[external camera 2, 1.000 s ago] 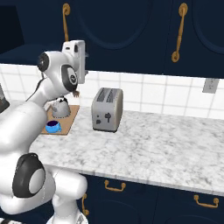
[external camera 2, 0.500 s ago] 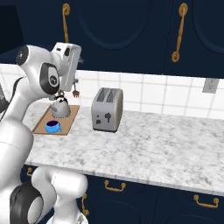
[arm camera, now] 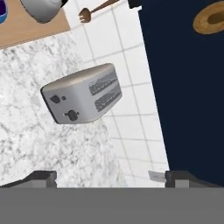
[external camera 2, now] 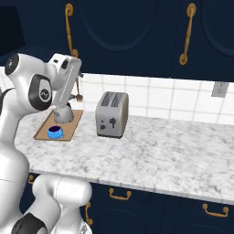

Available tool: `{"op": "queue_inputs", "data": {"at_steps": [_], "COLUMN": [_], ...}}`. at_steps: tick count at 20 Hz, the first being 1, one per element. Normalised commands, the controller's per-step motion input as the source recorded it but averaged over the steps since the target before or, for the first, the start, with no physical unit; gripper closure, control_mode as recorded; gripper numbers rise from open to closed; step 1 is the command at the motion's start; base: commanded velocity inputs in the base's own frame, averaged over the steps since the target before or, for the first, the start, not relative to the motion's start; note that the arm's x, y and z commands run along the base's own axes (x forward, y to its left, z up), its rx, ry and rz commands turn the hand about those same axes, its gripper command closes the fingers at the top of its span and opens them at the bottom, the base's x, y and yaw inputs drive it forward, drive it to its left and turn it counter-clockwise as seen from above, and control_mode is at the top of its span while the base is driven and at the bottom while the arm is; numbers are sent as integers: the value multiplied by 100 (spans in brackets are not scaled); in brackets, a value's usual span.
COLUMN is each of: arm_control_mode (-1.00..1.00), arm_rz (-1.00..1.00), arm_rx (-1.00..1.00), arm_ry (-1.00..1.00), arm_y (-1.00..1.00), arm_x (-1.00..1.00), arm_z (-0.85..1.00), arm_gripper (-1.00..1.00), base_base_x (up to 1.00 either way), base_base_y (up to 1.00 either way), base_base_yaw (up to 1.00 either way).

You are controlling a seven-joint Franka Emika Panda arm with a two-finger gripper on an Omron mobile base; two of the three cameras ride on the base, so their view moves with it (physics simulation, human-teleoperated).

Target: Pick the kettle from the counter and place it on the tray. Then pick the mug from the cabinet and place it on the tray. Then close the cabinet doors.

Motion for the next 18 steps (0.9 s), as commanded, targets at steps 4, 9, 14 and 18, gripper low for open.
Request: {"op": "queue_inputs", "data": {"at_steps": [4,9,14,18], "arm_control_mode": [-100,-100,-100,-100], "arm_rz": [0,-3,-1,0], "arm_rx": [0,0,-8,-21], "arm_ry": [7,0,0,-2], "arm_y": [0,8,48,75], "arm_x": [-15,-38,-44,-29], "arm_z": [-11,-7,-16,-6], "arm_gripper": [-100,-100,-100,-100], "base_base_x": [0,0,0,0], "base_base_y": [0,0,0,0], "base_base_yaw": [0,0,0,0]}}
